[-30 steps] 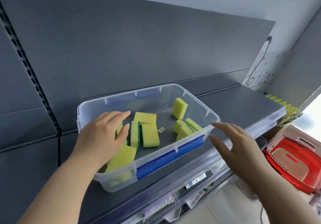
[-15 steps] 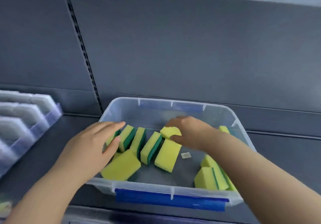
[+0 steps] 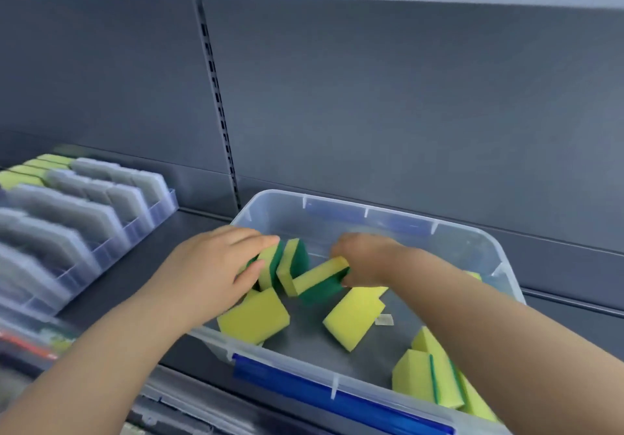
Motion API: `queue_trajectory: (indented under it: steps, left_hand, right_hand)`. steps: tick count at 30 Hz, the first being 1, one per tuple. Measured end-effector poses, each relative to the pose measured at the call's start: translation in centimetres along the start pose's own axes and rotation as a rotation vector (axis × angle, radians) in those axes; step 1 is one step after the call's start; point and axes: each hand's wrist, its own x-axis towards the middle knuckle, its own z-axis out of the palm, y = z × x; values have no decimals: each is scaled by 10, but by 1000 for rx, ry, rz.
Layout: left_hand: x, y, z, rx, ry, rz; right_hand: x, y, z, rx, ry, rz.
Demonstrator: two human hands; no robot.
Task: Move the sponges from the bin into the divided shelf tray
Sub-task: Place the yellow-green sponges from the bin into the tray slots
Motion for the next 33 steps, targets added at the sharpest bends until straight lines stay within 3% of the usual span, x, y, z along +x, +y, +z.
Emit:
queue_trajectory:
  steps: [3,8,14,22,27,33]
  left_hand:
    - [39,0,12,112,-84,139]
    - [101,11,56,331,-604,263]
    - [130,13,100,427,-940,315]
    - [132,9,123,440,-895,493]
    - [120,7,117,430,-803,635]
    - [118,8,84,259,-583,549]
  right_hand:
    - [-44,16,-23,199,103,80]
    - [-99,30,-30,325,224,258]
    - [-116,24,-9,364,250,446]
    - [-104,12,-3,424,234,525]
    - [-96,6,-2,327,221,494]
    - [-85,-3,2,211,230,439]
